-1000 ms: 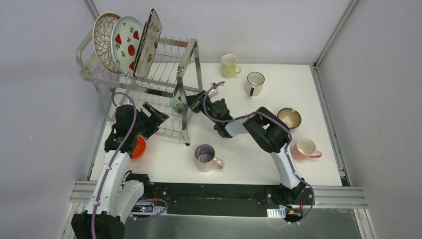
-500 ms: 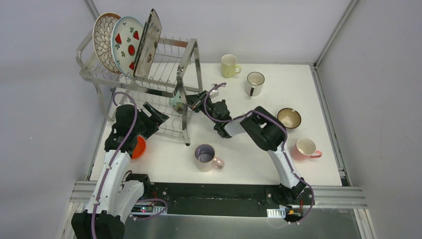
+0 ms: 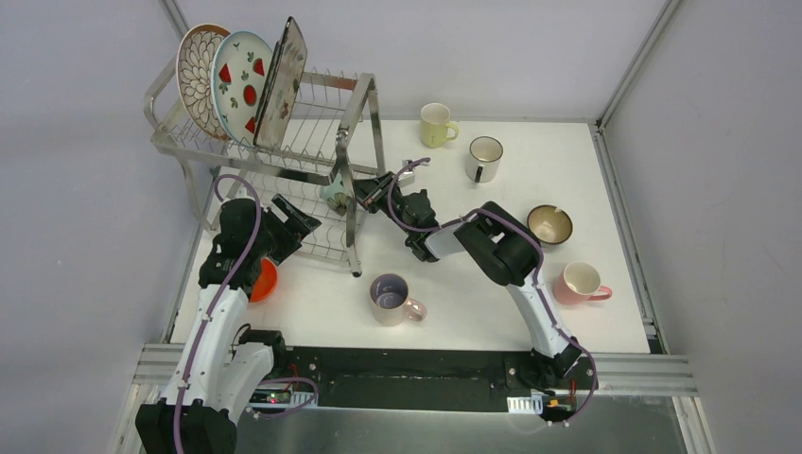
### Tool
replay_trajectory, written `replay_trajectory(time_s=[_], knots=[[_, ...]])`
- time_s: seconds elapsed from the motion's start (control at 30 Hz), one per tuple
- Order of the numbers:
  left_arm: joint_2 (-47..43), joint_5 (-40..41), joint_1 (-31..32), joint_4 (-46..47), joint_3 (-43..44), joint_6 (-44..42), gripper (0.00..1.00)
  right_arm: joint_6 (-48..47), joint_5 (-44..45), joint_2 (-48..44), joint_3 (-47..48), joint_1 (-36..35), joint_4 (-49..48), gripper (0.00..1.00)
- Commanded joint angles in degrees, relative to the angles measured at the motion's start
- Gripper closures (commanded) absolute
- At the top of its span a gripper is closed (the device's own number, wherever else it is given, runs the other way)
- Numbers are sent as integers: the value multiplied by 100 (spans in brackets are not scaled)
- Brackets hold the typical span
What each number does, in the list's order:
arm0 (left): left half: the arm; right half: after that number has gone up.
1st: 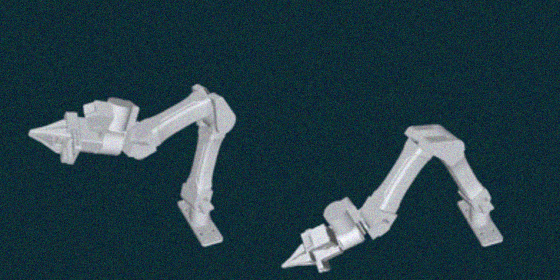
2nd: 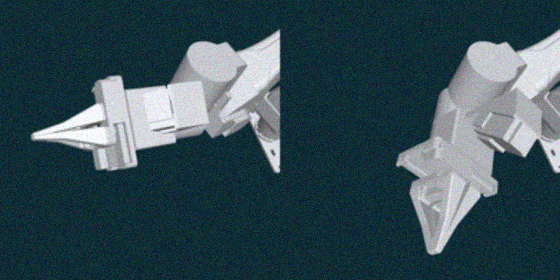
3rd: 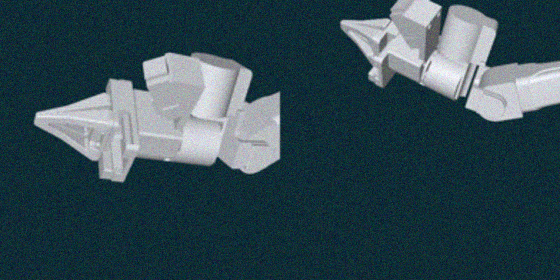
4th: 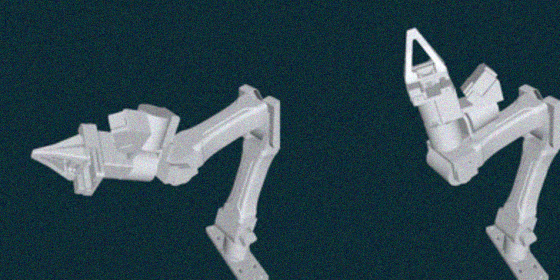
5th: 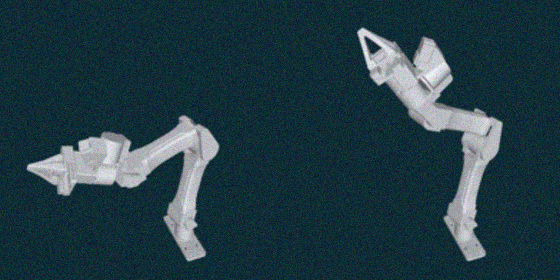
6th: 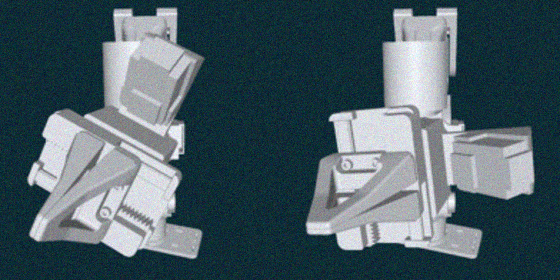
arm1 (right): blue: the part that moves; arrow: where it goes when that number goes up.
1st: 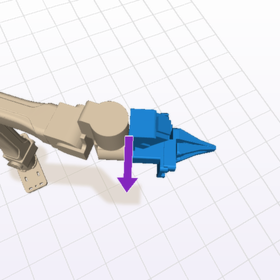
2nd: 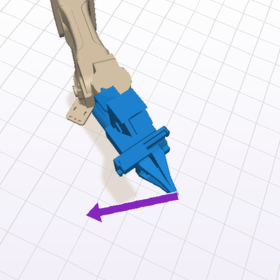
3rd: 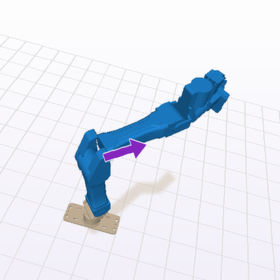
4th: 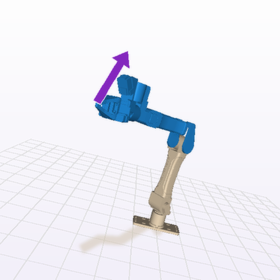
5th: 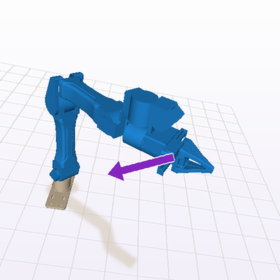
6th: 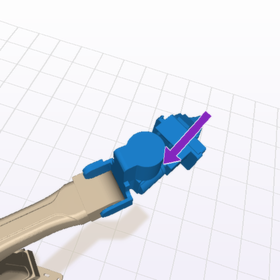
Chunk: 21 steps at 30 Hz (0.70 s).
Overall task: Load the mixed dishes into the dish rack
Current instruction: Turn the bowl upside down on the dish rack.
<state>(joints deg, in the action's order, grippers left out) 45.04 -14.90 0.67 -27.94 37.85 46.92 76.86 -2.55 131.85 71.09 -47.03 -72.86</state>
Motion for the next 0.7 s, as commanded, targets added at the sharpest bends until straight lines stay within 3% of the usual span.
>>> replay_trajectory(time_s=[0.0, 0.37, 0.67], knots=[[21, 145, -32, 113, 131, -149, 20, -3, -17, 142, -64, -52, 263, 88], [68, 160, -32, 107, 222, -152, 20, -21, -24, -48, -514, -10, 369, 68], [92, 158, -32, 99, 271, -161, 20, -66, -33, -410, -878, 77, 887, 64]])
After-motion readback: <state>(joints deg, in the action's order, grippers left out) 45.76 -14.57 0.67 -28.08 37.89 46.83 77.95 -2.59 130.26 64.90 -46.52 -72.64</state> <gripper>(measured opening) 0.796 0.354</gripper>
